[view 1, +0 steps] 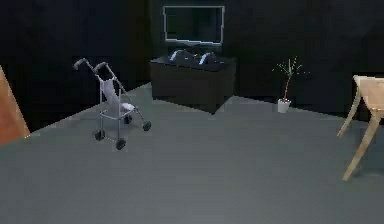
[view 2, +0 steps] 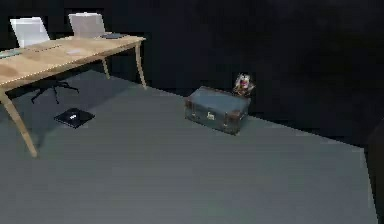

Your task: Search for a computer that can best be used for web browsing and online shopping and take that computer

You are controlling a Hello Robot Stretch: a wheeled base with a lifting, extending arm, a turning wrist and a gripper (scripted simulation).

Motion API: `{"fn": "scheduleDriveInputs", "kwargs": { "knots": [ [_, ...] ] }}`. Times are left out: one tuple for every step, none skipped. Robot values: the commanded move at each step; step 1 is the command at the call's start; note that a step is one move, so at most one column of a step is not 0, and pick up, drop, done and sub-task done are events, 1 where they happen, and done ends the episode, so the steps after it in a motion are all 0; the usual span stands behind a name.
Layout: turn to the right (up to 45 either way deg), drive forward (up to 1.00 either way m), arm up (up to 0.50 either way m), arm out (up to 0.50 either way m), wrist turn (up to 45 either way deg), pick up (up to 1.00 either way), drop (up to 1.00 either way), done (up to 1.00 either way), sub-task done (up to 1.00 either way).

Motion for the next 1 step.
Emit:
{"fn": "scheduleDriveInputs", "kwargs": {
  "knots": [
    [45.0,0.00,0.00,0.00,0.0,0.00,0.00,0.00,0.00]
  ]
}}
